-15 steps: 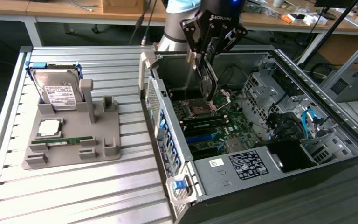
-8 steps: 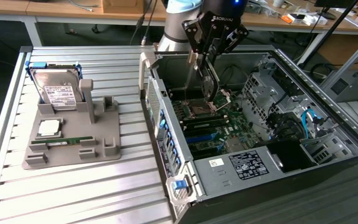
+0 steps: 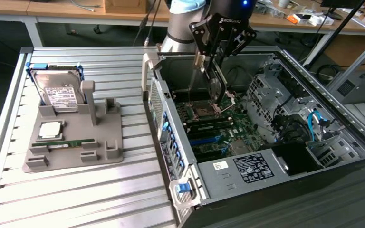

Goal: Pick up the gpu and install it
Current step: 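Pick up the gpu and move the gpu toward the slot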

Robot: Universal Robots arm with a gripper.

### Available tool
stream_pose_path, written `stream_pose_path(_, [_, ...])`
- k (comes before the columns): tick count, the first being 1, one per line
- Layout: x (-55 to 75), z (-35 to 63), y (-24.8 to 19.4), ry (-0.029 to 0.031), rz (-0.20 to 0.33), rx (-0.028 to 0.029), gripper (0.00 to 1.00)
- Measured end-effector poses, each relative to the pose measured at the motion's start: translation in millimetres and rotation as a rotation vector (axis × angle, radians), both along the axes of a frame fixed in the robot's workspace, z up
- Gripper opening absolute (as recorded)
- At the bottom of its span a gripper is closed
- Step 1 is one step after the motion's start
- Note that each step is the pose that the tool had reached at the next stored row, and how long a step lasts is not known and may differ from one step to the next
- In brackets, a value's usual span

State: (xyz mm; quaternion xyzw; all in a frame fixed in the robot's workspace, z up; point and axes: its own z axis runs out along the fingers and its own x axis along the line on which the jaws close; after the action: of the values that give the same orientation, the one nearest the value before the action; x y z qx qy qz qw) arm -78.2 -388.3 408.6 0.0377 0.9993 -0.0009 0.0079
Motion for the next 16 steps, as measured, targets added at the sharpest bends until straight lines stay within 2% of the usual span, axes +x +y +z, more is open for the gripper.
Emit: stream_pose_path(16, [16.5, -5.1, -1.7, 0.0002, 0.0, -0.0065, 0.27])
